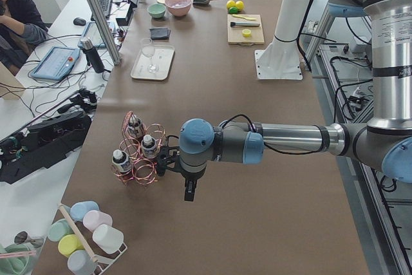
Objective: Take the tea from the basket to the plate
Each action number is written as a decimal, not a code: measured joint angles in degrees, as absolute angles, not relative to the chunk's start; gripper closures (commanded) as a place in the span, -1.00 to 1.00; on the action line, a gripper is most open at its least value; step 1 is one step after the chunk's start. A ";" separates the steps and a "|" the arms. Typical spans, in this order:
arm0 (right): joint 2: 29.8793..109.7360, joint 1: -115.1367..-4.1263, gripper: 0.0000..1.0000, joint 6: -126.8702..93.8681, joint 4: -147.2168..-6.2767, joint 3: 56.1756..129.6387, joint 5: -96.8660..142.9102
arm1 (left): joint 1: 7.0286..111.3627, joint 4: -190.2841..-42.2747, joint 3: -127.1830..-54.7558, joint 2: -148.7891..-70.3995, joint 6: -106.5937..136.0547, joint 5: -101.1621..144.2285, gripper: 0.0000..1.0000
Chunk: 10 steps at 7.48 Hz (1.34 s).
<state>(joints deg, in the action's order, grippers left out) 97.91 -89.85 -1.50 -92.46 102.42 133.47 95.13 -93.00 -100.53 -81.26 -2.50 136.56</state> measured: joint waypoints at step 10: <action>97.88 -90.87 -1.00 -1.49 -92.46 102.25 133.52 | 95.13 -93.05 -101.95 -82.45 -6.73 137.70 -0.96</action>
<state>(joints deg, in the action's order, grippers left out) 97.88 -90.87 -1.49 -92.46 102.25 133.52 95.13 -93.05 -101.95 -82.45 -6.73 137.70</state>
